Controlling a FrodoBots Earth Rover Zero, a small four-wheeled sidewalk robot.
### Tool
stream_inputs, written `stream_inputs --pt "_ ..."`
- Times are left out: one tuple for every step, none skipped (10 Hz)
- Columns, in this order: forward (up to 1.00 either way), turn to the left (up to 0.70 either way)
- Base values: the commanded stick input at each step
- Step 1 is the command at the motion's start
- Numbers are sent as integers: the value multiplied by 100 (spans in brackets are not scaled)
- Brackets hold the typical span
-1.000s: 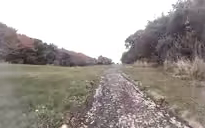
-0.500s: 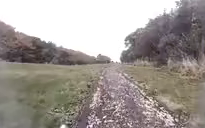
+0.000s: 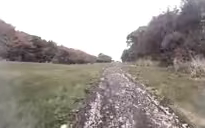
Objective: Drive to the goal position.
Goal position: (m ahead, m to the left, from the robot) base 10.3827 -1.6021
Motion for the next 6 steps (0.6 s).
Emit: stream_inputs --pt "100 0" --pt "100 0" --pt "100 0" --pt "100 0" --pt "100 0" --pt "100 0"
